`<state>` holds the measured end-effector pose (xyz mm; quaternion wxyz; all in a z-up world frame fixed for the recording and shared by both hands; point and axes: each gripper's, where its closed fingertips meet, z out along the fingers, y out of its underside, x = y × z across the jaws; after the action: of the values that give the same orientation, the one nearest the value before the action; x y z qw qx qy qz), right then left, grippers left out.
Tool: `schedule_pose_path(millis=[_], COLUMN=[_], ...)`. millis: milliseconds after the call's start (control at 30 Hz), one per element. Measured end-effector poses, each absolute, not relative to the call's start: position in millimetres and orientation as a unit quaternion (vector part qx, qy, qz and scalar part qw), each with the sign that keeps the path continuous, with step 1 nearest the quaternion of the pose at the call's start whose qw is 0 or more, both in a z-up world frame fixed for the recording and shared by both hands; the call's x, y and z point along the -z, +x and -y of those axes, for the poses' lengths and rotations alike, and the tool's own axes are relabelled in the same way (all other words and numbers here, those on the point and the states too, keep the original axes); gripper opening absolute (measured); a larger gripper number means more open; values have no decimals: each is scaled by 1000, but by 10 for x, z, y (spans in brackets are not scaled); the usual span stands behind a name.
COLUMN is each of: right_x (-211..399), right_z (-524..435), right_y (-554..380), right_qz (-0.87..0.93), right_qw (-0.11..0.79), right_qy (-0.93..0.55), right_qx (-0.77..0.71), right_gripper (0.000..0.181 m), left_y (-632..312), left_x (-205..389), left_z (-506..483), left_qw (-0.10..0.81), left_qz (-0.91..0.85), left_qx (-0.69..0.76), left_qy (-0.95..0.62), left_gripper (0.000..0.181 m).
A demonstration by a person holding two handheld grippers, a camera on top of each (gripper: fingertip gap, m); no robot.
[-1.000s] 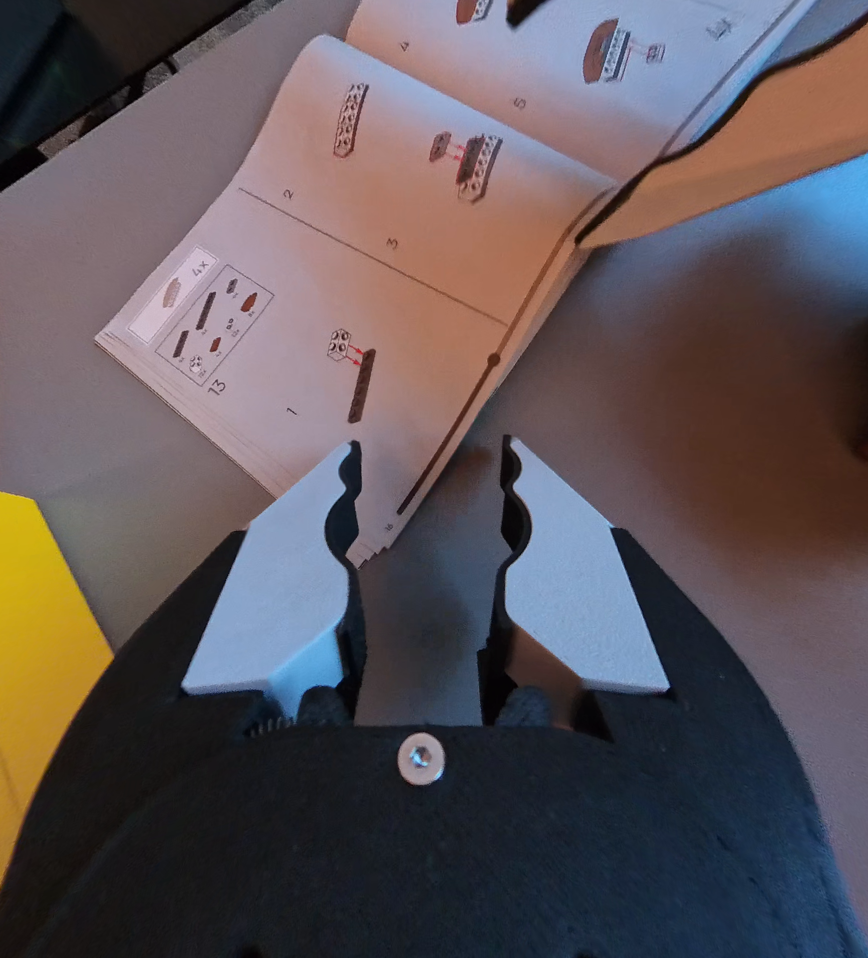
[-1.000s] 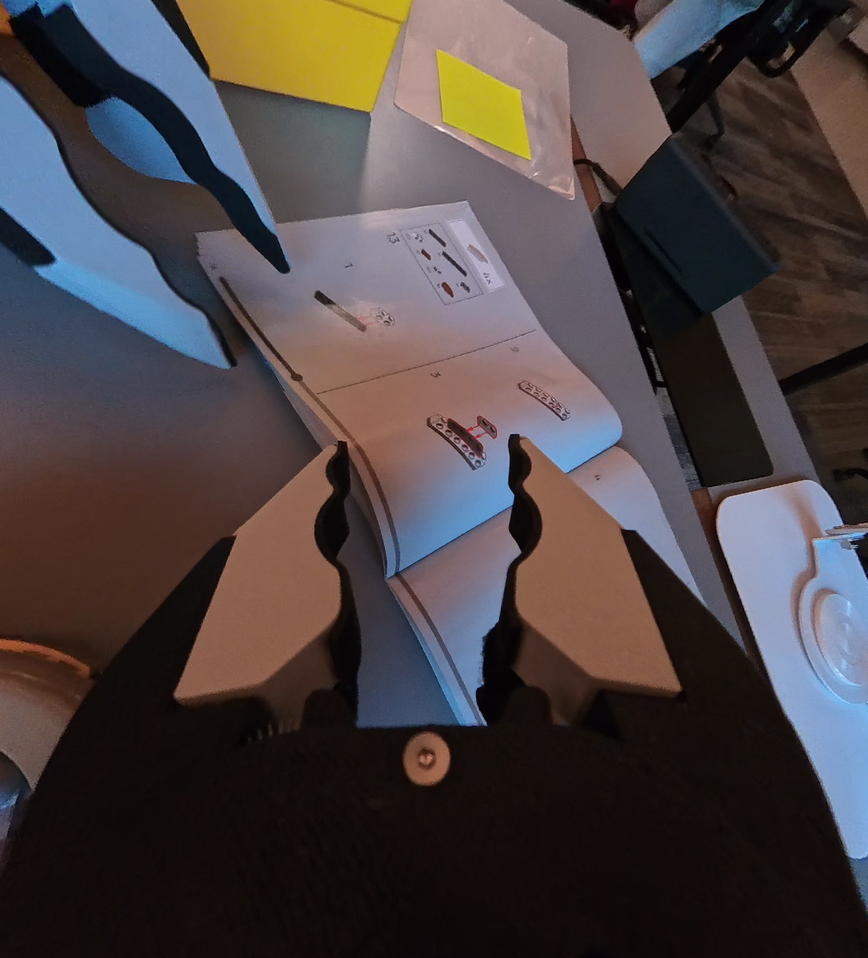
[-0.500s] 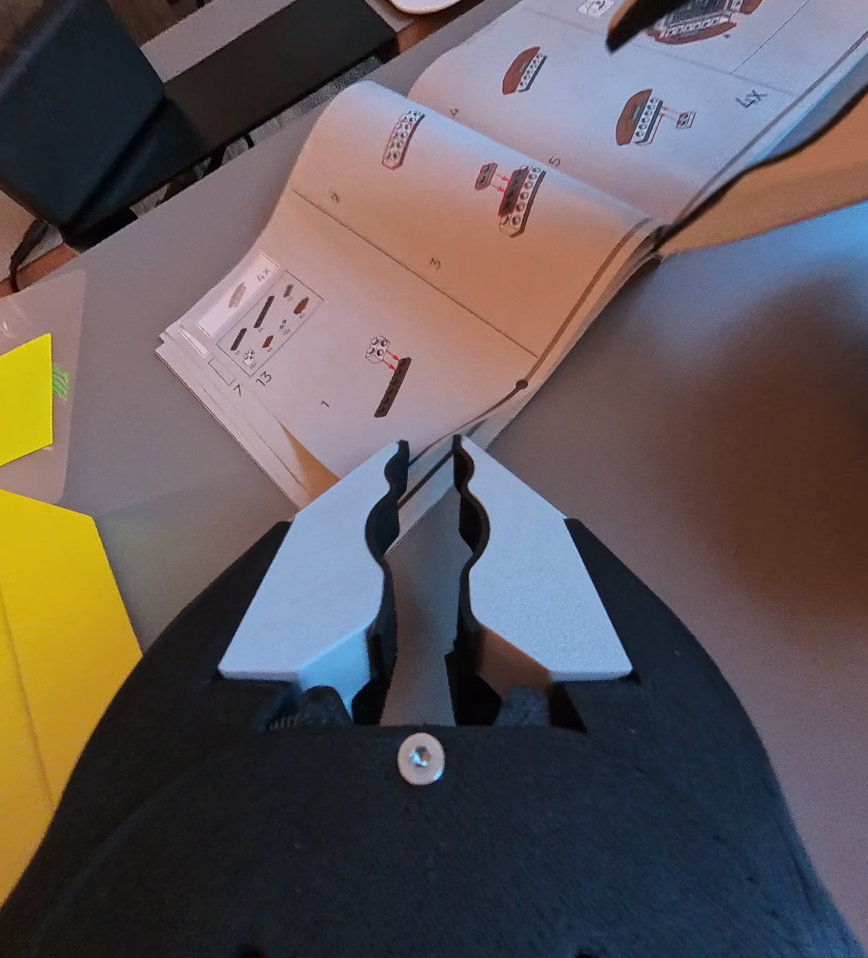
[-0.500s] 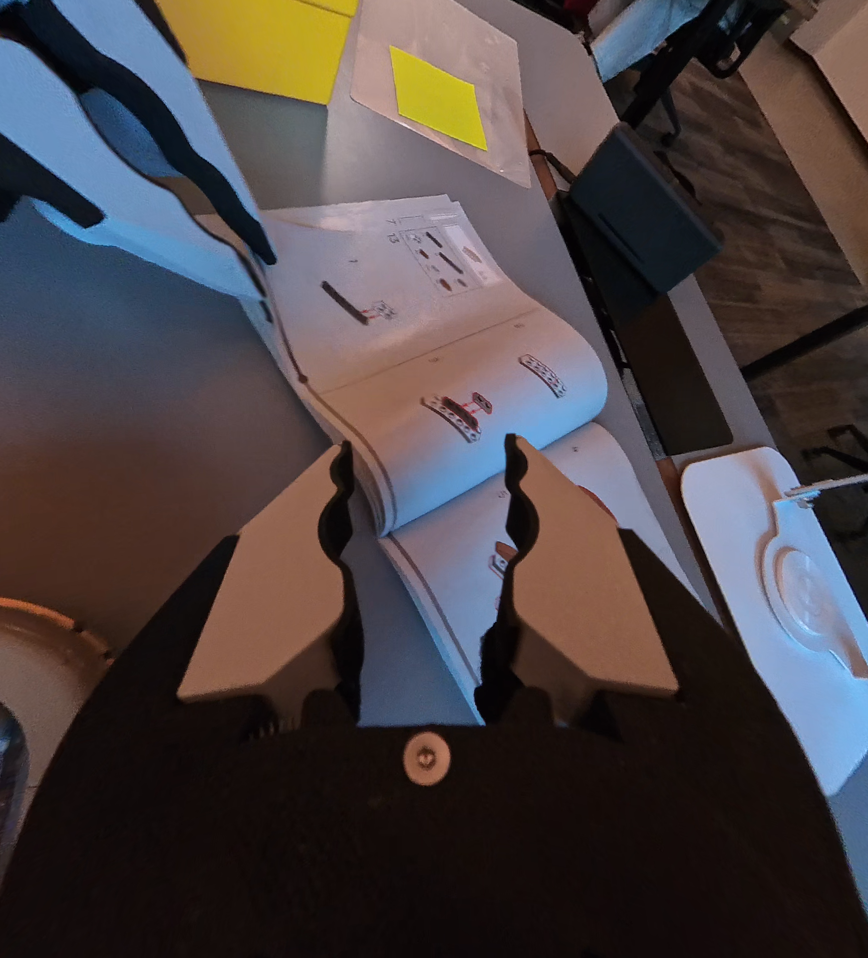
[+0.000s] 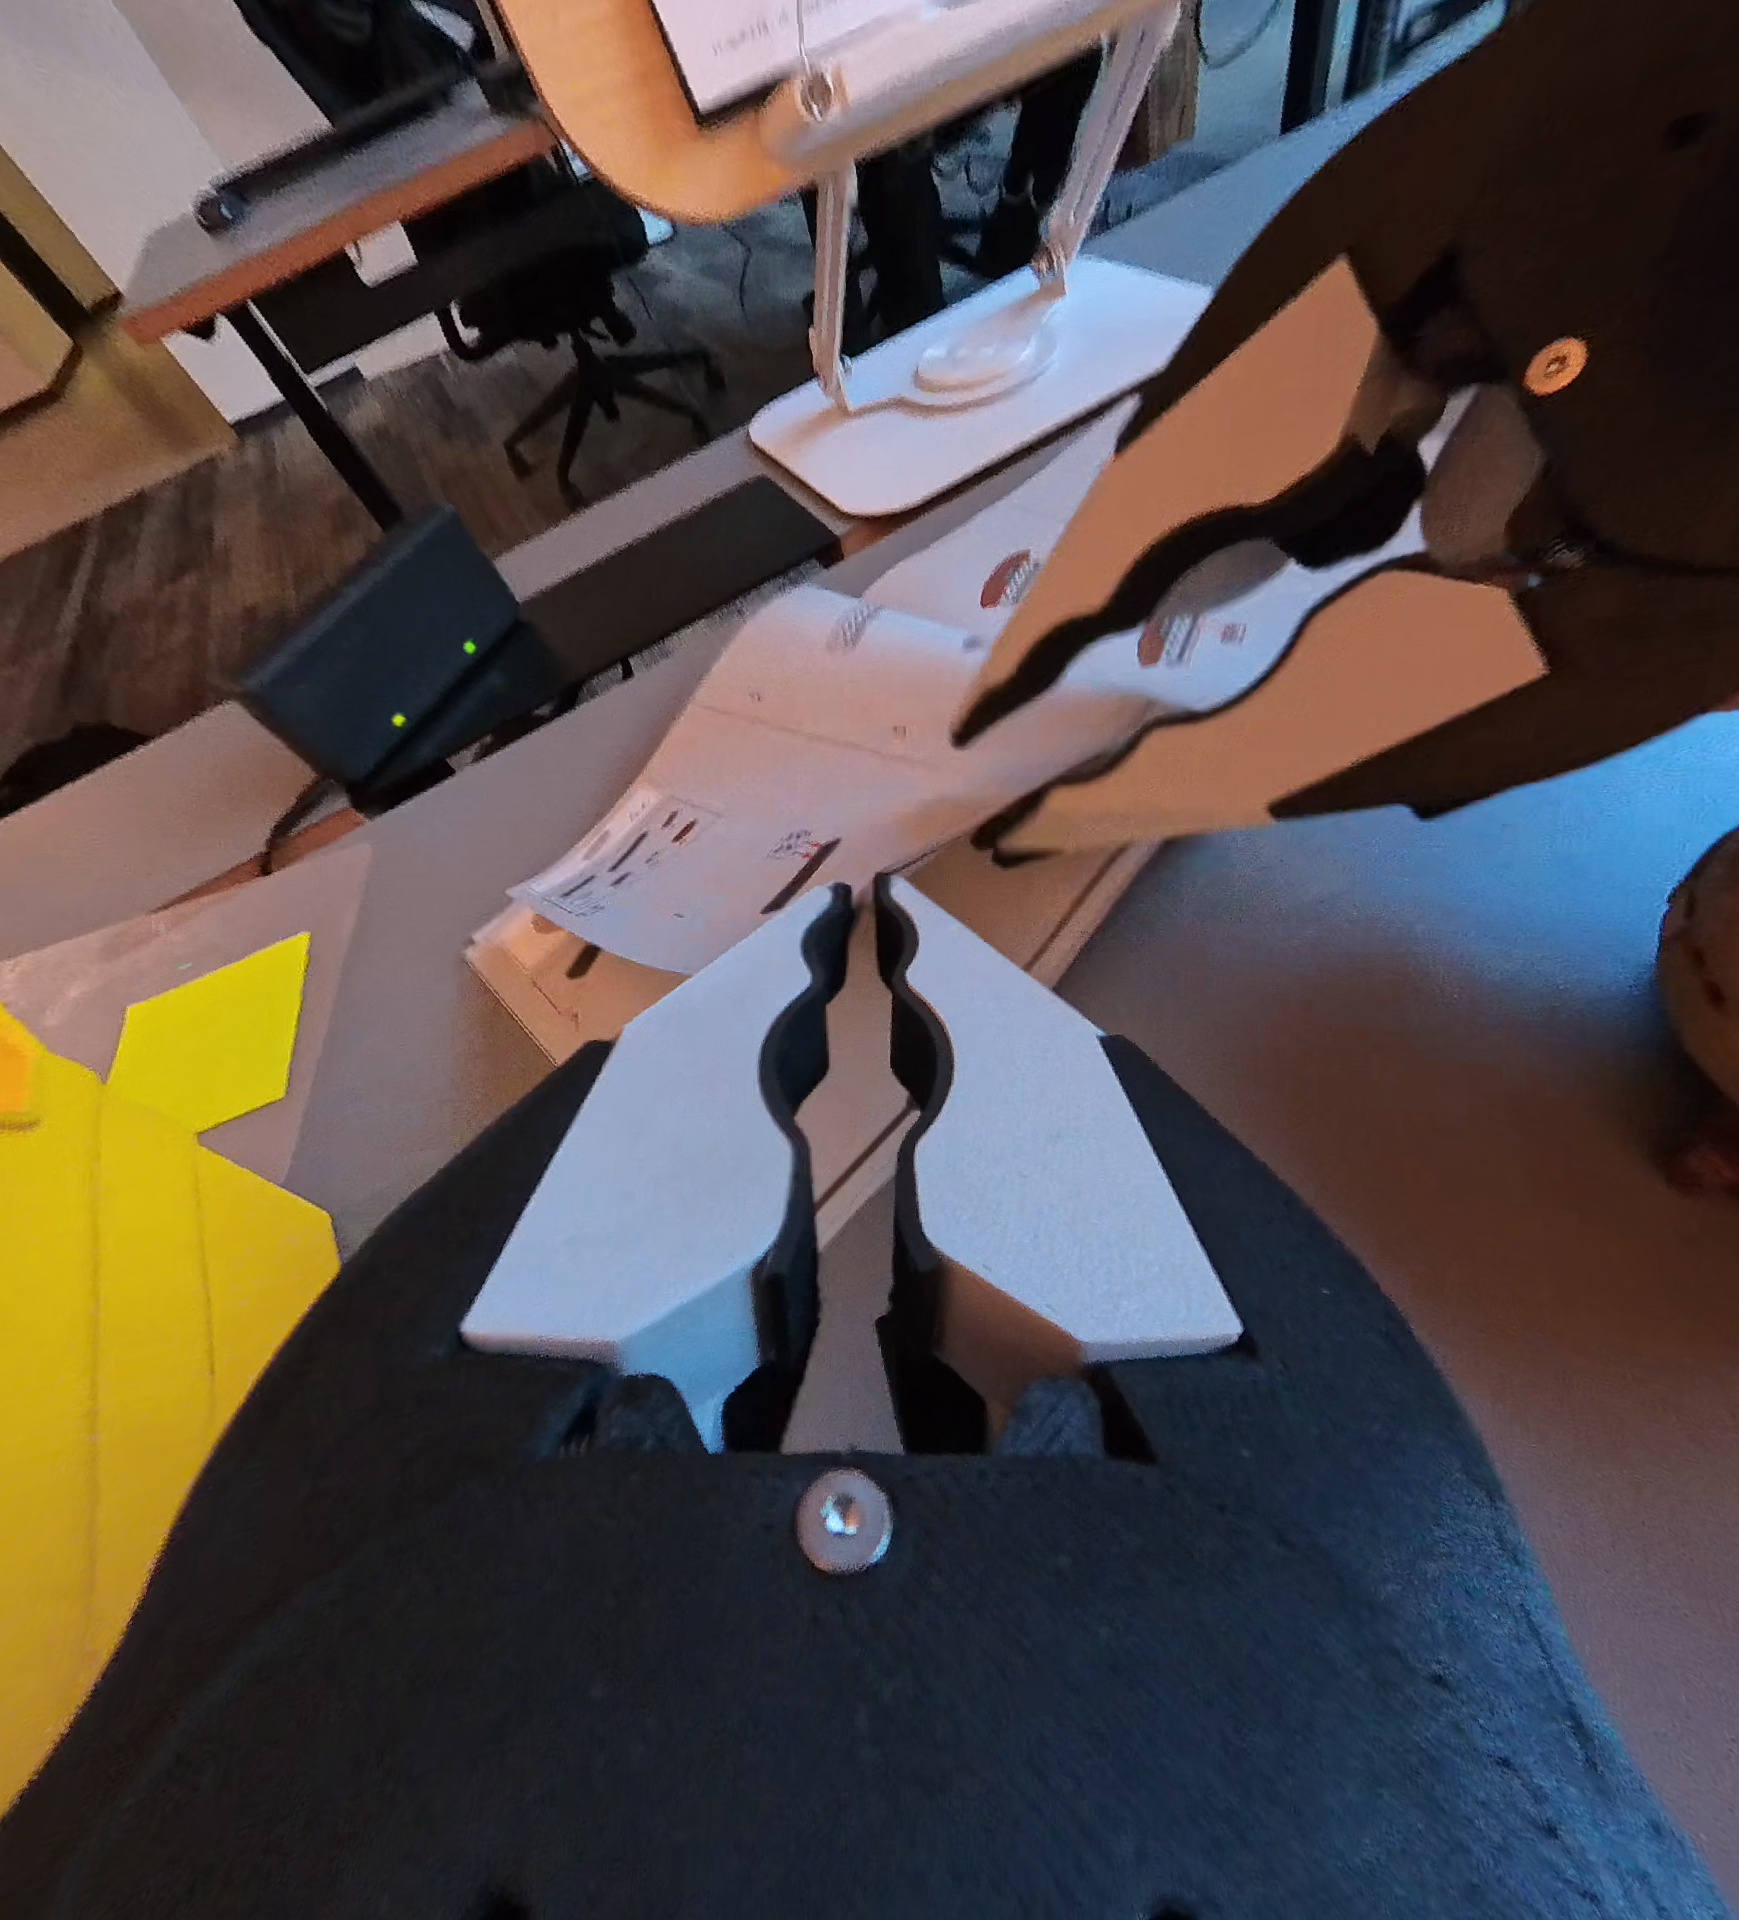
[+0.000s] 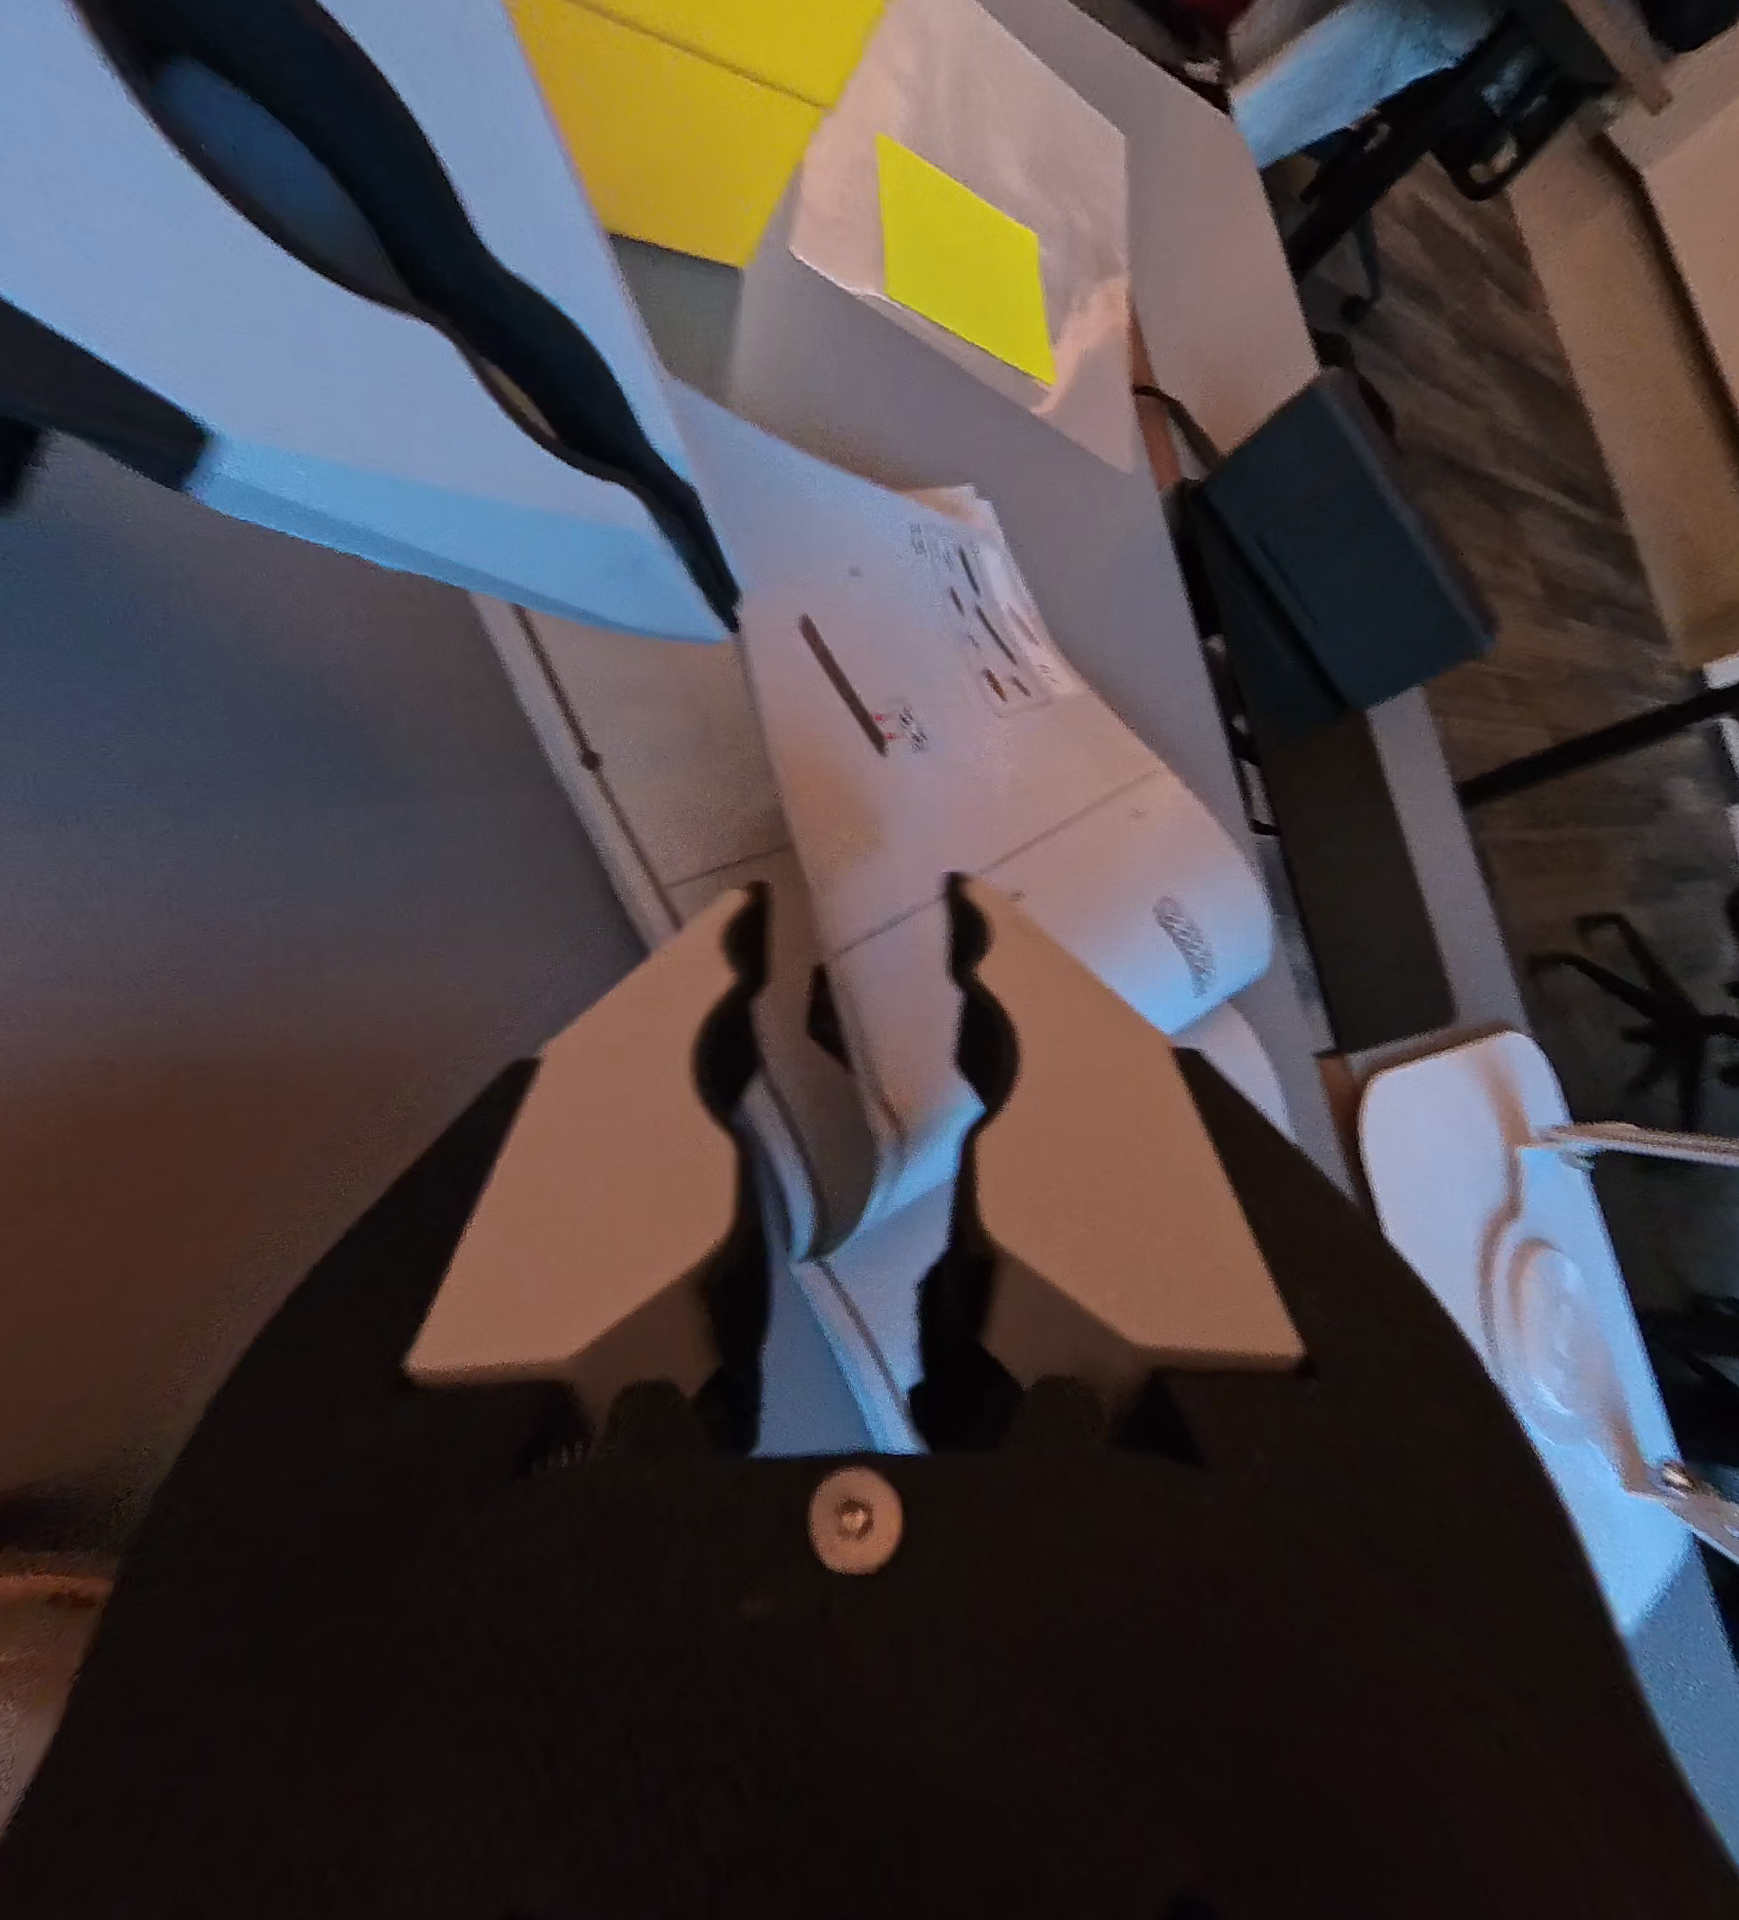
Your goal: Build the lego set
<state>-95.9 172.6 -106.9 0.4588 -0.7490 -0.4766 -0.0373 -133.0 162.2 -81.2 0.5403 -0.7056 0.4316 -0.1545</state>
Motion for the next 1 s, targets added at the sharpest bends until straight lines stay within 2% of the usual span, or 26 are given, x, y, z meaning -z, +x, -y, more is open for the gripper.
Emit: schedule_pose_path(millis=[33,67,100,167,267,333,433,500,533,600,633,700,767,833,1000], right_x=[1036,990,941,827,700,674,561,336,180,-107,-137,48,464,815,1142], right_z=[-1760,-1790,-1821,-1856,-1847,-1811,-1725,-1635,-1578,-1468,-1422,-1363,-1340,-1376,-1476], right_y=[-914,-863,-784,-604,-279,-37,388,637,717,625,388,-83,-427,-560,-770], right_qz=[472,460,441,403,343,303,234,184,165,184,239,350,436,480,507], right_qw=[463,471,478,499,521,524,541,579,607,663,676,649,569,503,451], right_qy=[-749,-750,-756,-761,-773,-787,-792,-773,-755,-705,-685,-673,-698,-719,-734], right_qx=[50,60,72,94,113,121,159,182,188,168,128,59,5,-4,-33], right_gripper=[13,5,0,0,2,11,40,62,67,64,52,50,61,65,64], left_y=[-1340,-1353,-1366,-1408,-1546,-1622,-1688,-1616,-1618,-1650,-1662,-1648,-1627,-1649,-1659], left_x=[748,687,662,747,1121,1340,1539,1557,1574,1581,1587,1605,1610,1607,1601], left_z=[-1622,-1620,-1598,-1549,-1581,-1635,-1698,-1646,-1648,-1682,-1690,-1669,-1654,-1678,-1689], left_qw=[552,561,556,521,455,426,398,383,375,372,368,356,353,358,357], left_qz=[-421,-409,-402,-404,-423,-448,-460,-449,-442,-429,-423,-418,-416,-412,-404], left_qx=[162,175,194,226,190,127,55,93,101,110,117,139,156,151,161], left_qy=[-701,-698,-701,-718,-760,-776,-792,-802,-808,-816,-820,-824,-824,-824,-826], left_gripper=[12,35,50,60,56,60,58,60,60,64,64,58,44,28,25])
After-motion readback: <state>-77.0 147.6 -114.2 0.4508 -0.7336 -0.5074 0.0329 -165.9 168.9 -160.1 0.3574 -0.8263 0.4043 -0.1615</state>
